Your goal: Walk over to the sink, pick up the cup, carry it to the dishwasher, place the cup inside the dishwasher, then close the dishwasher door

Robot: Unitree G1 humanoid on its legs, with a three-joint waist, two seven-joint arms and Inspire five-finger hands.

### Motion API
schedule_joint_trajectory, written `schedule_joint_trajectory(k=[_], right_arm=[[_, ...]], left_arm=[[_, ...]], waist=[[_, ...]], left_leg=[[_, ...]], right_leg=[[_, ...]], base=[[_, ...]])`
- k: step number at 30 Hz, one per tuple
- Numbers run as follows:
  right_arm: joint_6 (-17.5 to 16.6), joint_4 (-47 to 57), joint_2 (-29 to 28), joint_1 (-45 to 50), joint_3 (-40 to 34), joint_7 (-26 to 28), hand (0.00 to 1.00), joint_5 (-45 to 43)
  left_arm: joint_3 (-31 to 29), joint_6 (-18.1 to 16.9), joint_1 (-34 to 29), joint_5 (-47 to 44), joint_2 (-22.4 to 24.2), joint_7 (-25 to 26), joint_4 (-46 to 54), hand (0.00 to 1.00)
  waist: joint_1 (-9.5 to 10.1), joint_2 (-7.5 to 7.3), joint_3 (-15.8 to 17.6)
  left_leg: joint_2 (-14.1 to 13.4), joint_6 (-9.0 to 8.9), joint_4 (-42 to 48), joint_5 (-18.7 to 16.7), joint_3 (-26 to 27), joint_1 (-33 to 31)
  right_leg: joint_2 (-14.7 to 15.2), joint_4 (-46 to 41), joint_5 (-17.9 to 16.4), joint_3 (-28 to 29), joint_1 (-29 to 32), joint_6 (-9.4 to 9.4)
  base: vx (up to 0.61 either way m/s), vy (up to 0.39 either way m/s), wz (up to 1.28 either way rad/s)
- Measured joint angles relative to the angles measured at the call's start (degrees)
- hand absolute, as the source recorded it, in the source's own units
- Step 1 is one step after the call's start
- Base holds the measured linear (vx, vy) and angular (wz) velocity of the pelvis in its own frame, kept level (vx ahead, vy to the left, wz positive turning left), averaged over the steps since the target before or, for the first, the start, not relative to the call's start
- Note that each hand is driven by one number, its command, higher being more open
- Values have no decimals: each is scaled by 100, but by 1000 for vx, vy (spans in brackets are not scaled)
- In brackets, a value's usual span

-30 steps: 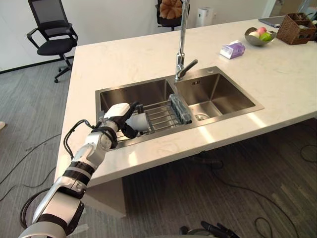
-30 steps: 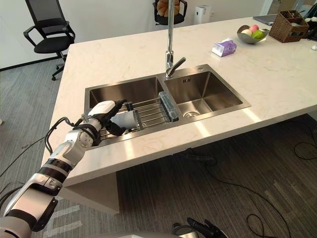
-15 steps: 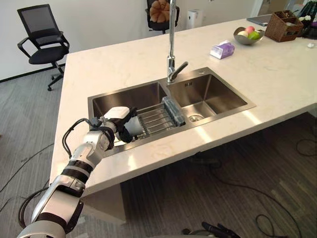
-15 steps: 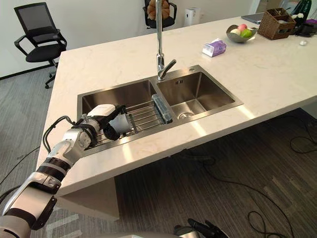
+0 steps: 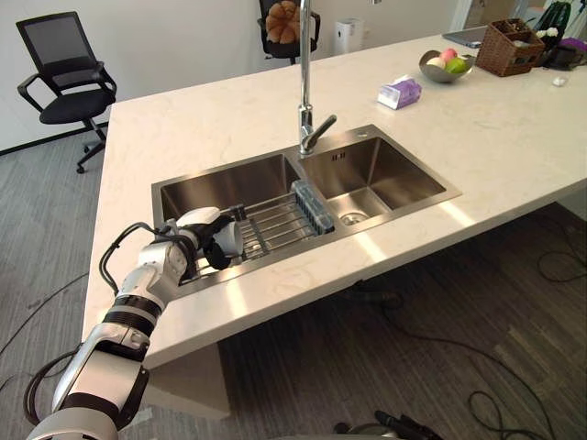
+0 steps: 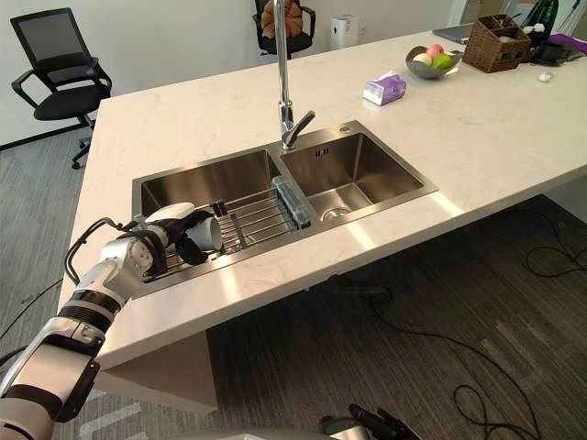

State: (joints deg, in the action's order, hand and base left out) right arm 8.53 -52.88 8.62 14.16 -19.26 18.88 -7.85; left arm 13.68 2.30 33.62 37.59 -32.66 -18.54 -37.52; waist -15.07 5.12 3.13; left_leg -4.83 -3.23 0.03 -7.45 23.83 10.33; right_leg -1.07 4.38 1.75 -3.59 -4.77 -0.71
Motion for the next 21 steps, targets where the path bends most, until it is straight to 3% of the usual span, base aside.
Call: schedule_joint_trajectory(k=[7,14,21], right_arm=[[3,-5,33,-5,71,-8,100,-9],[3,-48,71,-8,178,-90,100,-206],[-112,-157,70,12,185,-256,100,-224]], left_arm=[[-213,-154,-110,-224,-1,122,-133,0],[-180,-412,-379,-1003,0,758,-25,0],[-205,-604,-735,-3518,26,843,1134,0]], waist=[[28,-19,4],[83,-24,3],[331,-90,-6]], left_leg=[[-2,-1,-3,0,-66,-28],[-3,1,7,1,-132,-49],[-20,2,59,2,-379,-131]], right_leg=[[1,0,-5,-87,-2,-1],[9,0,-9,-171,-15,-2],[26,-80,-75,-410,-22,-14]], base=[[-26,-37,5],[-38,-39,5],[-17,-33,17]])
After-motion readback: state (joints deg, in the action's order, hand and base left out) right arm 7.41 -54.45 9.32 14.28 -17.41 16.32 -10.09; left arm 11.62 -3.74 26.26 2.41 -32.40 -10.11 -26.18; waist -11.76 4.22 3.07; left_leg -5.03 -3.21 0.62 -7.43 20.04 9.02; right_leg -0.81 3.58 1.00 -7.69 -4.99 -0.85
